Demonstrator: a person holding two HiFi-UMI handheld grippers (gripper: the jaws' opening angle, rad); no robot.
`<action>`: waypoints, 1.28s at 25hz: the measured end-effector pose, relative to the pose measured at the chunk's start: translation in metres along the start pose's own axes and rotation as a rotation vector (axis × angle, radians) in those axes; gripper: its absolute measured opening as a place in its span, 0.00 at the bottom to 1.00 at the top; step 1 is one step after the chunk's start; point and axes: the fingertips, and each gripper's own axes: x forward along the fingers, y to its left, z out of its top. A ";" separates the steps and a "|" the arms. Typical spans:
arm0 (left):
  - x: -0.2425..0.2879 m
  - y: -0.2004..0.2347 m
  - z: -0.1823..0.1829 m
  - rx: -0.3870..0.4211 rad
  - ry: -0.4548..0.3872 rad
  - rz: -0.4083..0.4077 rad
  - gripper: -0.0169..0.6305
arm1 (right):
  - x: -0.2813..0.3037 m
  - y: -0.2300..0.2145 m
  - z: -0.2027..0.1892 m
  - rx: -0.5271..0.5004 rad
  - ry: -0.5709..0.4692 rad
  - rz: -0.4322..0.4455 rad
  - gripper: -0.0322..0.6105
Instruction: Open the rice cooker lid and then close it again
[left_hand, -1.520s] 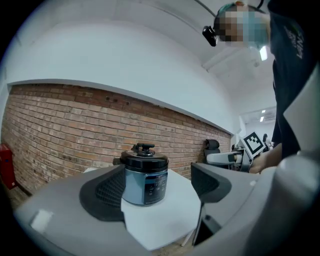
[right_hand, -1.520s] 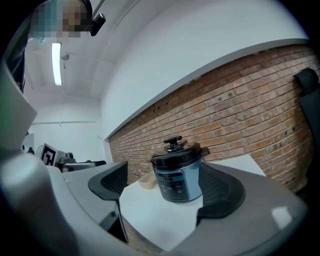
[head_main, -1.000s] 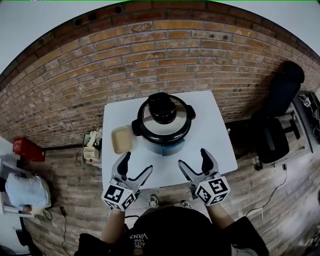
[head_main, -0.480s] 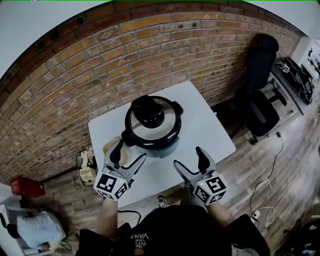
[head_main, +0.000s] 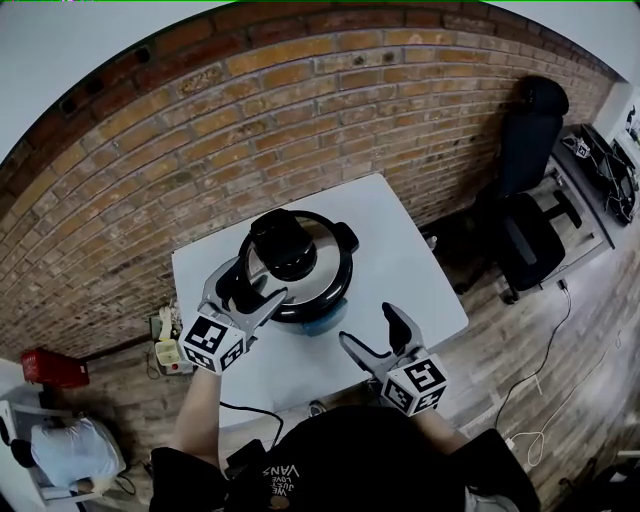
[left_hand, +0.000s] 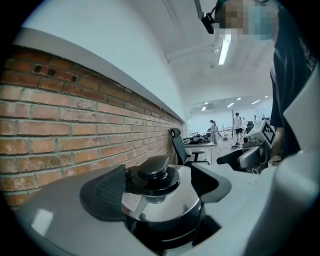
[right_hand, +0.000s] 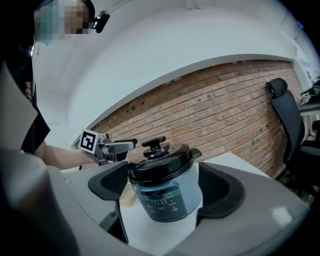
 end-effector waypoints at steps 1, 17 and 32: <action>0.006 0.001 0.000 0.014 0.012 -0.010 0.63 | 0.002 -0.005 0.002 -0.003 0.003 0.005 0.73; 0.067 0.004 -0.004 0.113 0.156 -0.177 0.63 | 0.023 -0.046 0.016 0.004 0.019 0.029 0.73; 0.087 -0.008 -0.020 0.099 0.304 -0.310 0.62 | 0.021 -0.054 0.015 0.033 0.010 0.007 0.73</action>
